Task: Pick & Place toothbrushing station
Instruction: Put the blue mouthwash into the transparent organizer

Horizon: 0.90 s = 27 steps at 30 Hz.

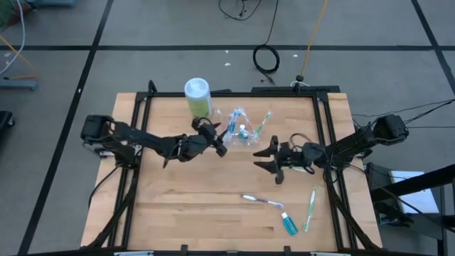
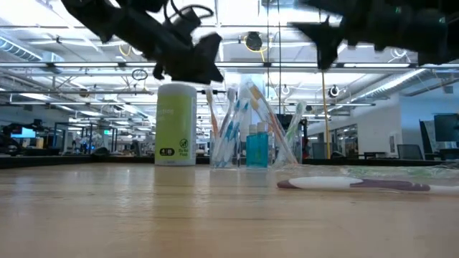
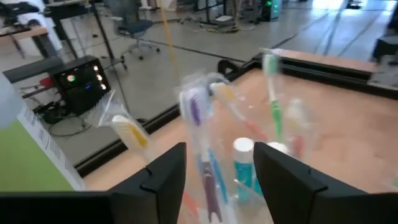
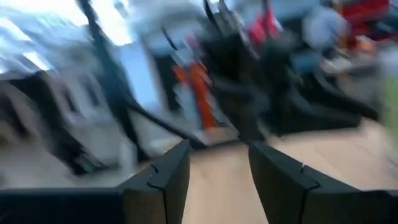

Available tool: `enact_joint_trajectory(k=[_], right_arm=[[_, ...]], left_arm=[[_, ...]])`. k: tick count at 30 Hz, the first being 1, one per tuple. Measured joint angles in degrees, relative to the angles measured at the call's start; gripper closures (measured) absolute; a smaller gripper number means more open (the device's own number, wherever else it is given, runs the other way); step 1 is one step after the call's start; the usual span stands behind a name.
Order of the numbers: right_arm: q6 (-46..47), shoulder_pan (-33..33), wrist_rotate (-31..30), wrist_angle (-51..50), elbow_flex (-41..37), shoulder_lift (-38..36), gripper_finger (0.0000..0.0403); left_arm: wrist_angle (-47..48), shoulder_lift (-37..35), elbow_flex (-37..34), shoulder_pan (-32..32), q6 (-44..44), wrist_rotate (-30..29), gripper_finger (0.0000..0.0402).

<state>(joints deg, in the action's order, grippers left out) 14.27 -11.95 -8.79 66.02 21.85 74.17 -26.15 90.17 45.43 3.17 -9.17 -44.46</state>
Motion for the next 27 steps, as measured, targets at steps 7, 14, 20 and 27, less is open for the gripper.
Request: enact_joint_trajectory(k=[7,14,20,27], right_arm=[[-0.1,-6.7,15.4,10.2,8.7,0.2,0.0248],[9.7,-11.1,8.1,-41.1,26.0,0.3,0.0248],[45.3,-15.5,11.9,-74.1,30.6,0.5,0.0248],[82.3,-26.8,17.2,-77.3,25.6,1.8,0.0248]], left_arm=[[2.4,-4.2,0.0,2.2,0.0,-0.1,0.0206],[4.2,-4.1,0.0,2.6,-0.2,-0.4,0.0206],[3.6,-4.1,0.0,2.5,-0.2,2.2,0.0206],[4.3,-4.1,0.0,2.1,-0.1,3.1,0.0206]])
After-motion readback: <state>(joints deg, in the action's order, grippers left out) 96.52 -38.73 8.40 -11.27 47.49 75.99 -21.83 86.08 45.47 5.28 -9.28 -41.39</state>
